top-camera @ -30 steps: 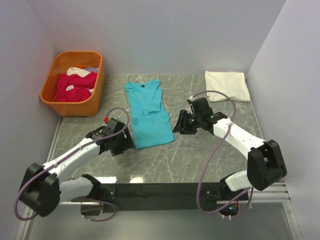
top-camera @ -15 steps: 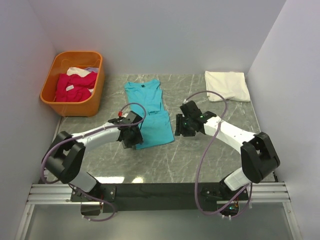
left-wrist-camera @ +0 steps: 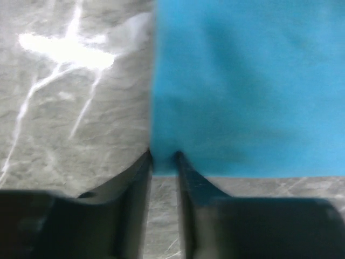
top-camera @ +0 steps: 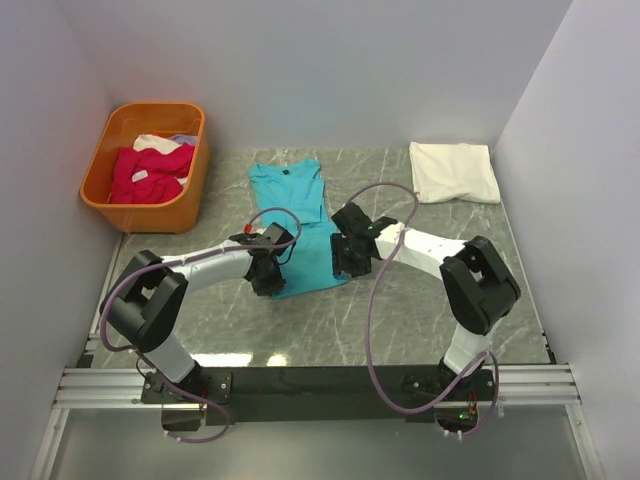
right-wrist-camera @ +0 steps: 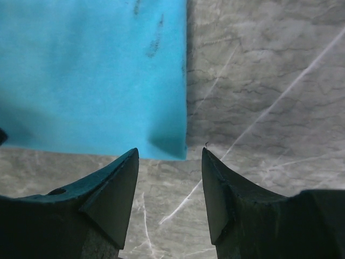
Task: Fold and stack the t-shirts
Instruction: Fold the tshirt, then neatly place the folded tshirt to the corner
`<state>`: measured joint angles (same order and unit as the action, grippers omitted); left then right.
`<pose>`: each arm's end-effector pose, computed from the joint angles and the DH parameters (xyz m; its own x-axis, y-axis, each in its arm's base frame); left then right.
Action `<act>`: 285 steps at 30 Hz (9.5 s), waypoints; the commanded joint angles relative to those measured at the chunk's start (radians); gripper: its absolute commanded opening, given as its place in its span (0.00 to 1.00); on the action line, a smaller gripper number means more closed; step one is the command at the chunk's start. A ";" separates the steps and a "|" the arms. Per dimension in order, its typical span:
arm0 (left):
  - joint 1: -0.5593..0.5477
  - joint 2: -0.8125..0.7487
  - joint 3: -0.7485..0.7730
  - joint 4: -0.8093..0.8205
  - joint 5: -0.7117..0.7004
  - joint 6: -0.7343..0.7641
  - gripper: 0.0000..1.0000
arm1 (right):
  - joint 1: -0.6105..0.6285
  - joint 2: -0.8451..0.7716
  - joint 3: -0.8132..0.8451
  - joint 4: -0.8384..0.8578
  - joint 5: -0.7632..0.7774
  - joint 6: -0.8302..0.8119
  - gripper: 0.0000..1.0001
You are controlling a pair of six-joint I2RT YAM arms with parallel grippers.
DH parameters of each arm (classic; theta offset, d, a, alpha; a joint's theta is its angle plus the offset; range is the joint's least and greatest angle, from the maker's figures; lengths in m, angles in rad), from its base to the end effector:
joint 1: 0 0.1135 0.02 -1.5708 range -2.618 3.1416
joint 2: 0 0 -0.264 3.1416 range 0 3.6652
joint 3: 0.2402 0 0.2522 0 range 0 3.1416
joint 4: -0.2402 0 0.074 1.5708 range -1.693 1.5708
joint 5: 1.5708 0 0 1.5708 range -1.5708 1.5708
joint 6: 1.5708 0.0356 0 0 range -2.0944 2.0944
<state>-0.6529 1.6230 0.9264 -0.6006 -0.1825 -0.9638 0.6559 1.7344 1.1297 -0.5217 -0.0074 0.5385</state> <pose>0.2340 -0.1708 0.1610 -0.8949 -0.3324 -0.2976 -0.3096 0.9430 -0.1223 0.2738 0.2111 0.1851 -0.9283 -0.0673 -0.3657 -0.1587 0.9611 0.2262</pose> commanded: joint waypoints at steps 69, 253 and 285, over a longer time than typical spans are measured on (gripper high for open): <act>0.234 -0.218 0.187 -0.041 -0.031 0.220 0.01 | -0.045 0.339 1.005 -0.577 -0.169 -0.419 0.00; 0.375 -0.631 -0.104 0.237 -0.161 0.444 0.88 | -0.030 0.396 0.452 0.055 -0.038 -0.201 0.69; 0.388 -0.589 -0.130 0.242 -0.158 0.465 0.88 | -0.482 0.531 0.916 -0.133 -0.037 -0.635 0.00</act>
<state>-0.2695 1.0283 0.8047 -0.3988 -0.3305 -0.5152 0.2241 2.2238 1.9430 -0.6319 -0.1379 0.0048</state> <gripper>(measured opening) 0.879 0.208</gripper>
